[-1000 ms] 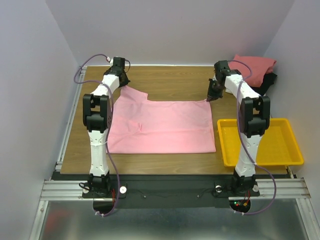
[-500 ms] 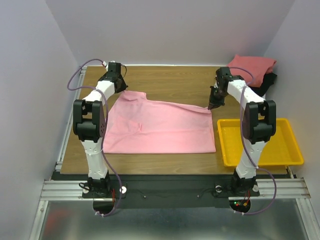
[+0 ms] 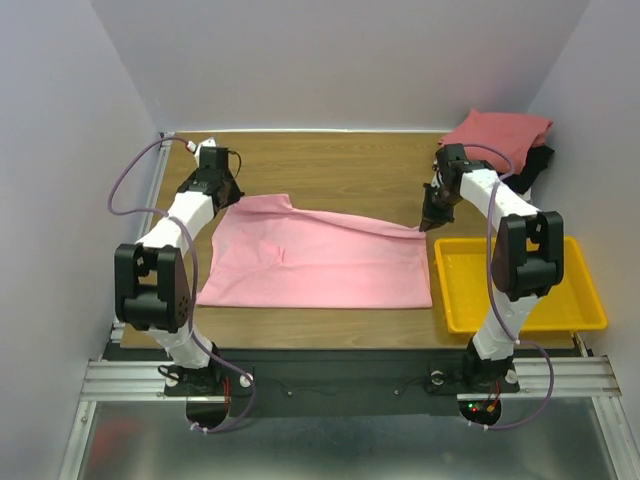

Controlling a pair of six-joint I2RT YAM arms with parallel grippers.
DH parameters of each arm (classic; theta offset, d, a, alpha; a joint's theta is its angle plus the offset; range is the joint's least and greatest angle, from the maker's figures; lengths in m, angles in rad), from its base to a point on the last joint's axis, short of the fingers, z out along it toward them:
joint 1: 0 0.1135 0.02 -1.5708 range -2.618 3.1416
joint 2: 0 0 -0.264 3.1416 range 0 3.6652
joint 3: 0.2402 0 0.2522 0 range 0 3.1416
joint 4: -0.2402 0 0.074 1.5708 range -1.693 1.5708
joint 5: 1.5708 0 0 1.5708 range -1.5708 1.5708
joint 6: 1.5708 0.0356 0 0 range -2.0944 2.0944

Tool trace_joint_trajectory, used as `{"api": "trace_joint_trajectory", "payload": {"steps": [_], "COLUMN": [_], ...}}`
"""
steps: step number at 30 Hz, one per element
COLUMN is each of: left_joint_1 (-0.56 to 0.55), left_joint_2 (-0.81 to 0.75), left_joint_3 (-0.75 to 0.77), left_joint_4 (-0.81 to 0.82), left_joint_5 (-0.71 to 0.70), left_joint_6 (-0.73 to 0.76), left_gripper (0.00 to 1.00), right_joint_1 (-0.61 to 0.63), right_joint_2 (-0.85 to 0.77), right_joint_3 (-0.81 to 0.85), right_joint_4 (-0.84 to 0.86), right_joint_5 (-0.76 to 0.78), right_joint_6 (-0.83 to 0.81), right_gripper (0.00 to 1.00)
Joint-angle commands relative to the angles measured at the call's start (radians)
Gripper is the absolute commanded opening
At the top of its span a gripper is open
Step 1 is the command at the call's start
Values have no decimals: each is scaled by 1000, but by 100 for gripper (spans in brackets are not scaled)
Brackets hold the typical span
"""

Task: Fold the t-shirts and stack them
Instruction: Fold the tshirt

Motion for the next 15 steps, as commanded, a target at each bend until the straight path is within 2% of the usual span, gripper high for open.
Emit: {"api": "trace_joint_trajectory", "payload": {"steps": [1,15], "left_joint_1": [1,-2], "left_joint_2": [-127,-416], "left_joint_3": [-73,-325], "left_joint_4": [-4,-42], "left_joint_5": [-63,-31], "left_joint_6": [-2,-62], "left_gripper": [0,0], "right_joint_1": [-5,-2], "right_joint_2": [-68,-152], "right_joint_3": [-11,-103], "right_joint_4": [-8,-15], "right_joint_5": [-6,-20], "right_joint_6": [-22,-28], "right_gripper": [1,0]}}
